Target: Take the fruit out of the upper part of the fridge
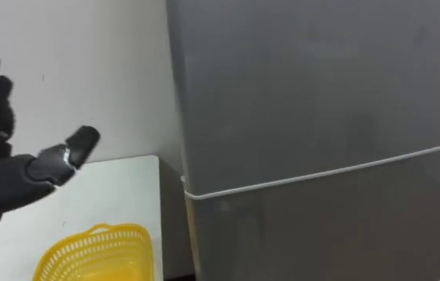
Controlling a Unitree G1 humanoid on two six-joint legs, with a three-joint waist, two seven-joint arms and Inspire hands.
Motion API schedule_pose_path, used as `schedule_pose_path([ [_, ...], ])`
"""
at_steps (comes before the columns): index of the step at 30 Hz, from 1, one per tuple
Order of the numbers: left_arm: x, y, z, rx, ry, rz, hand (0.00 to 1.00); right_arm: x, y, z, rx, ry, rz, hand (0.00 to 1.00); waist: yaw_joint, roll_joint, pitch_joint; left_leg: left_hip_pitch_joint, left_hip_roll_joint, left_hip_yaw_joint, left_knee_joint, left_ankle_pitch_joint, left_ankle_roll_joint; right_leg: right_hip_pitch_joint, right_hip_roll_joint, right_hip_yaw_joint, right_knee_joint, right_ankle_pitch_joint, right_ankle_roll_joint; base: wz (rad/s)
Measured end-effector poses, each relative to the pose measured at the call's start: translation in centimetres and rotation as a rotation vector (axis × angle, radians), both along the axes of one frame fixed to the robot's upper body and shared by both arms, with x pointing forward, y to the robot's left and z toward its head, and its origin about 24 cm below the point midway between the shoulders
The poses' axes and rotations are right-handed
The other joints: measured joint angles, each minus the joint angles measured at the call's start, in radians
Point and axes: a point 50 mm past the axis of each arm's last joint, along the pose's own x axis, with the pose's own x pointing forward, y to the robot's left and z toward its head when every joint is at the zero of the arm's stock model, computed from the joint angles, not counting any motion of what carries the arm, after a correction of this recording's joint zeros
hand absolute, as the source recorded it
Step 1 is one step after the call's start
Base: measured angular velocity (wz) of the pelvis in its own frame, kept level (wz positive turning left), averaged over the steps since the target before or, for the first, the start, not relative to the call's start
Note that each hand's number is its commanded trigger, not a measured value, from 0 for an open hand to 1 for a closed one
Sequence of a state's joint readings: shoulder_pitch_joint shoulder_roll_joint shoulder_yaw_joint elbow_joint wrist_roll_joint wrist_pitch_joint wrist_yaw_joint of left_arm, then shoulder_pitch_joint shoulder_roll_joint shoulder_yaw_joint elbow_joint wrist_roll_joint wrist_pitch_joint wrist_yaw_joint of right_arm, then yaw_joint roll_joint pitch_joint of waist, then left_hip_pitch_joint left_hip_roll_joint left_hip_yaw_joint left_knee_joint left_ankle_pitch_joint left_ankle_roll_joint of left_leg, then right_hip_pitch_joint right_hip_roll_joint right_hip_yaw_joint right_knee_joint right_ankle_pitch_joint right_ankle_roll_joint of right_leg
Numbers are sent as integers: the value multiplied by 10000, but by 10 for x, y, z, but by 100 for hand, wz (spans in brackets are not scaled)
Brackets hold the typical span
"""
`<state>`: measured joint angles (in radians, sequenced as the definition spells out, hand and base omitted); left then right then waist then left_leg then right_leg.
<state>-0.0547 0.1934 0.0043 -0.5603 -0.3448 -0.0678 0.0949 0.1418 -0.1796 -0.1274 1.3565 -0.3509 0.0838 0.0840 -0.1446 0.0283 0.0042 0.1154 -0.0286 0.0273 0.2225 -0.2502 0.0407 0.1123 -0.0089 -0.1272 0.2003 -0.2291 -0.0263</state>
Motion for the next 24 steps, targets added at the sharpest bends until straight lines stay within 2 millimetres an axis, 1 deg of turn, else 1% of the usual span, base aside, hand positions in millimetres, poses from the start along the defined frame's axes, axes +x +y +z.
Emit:
schedule_pose_path([
  [1,1,-6,0,265,49,-450,0,1,0,0,-3,32,143,0,-3,36,-24,2,3,34,0,0,0,-4,2,37,5,0,0,-8],
  [2,1,-8,0,418,53,-671,0,1,0,0,8,33,162,0,-24,46,-30,3,4,13,0,0,0,-1,2,41,6,0,0,0],
  [3,2,-13,1,769,14,-1118,0,3,0,0,50,19,221,0,-159,44,-29,15,7,-6,-1,0,0,14,6,27,4,0,-1,4],
  [4,2,-18,2,1128,-49,-1562,0,8,-1,0,92,-46,317,0,-213,40,-26,21,11,-5,-3,0,0,15,9,23,5,0,-1,4],
  [5,3,-21,2,1276,-82,-1816,0,9,-2,0,124,-45,361,0,-237,38,-25,22,11,-4,-5,0,0,17,9,31,4,0,-1,0],
  [6,2,-27,3,1564,-128,-2331,0,12,-3,1,176,-74,434,0,-300,30,-20,32,12,-1,-16,0,-1,37,9,37,9,0,-1,0],
  [7,1,-33,1,1842,-89,-2836,0,16,-3,1,196,-153,465,0,-412,-7,5,77,13,29,-32,1,-1,63,9,27,8,0,-1,0],
  [9,1,-41,-3,2139,104,-3589,0,20,-3,1,253,-228,489,0,-429,-52,37,177,14,98,-106,0,-1,87,38,118,1,-4,-3,-6],
  [12,0,-42,-3,2327,131,-3818,0,23,-3,1,225,-288,504,0,-430,-82,44,165,18,161,-176,0,0,53,90,225,-147,10,6,-4],
  [13,0,-42,-4,2387,127,-3907,0,21,-3,1,219,-221,502,0,-413,-91,43,159,60,166,-181,1,0,37,92,225,-135,14,12,0],
  [17,0,-41,-3,2445,118,-3888,0,19,-3,1,247,-160,474,0,-396,-84,37,149,80,270,-178,2,3,-8,124,332,-119,51,14,-8],
  [24,1,-41,-5,2497,258,-3900,0,20,-2,1,289,-152,581,0,-392,16,-27,141,76,289,-178,2,3,1,116,332,-107,70,16,0],
])
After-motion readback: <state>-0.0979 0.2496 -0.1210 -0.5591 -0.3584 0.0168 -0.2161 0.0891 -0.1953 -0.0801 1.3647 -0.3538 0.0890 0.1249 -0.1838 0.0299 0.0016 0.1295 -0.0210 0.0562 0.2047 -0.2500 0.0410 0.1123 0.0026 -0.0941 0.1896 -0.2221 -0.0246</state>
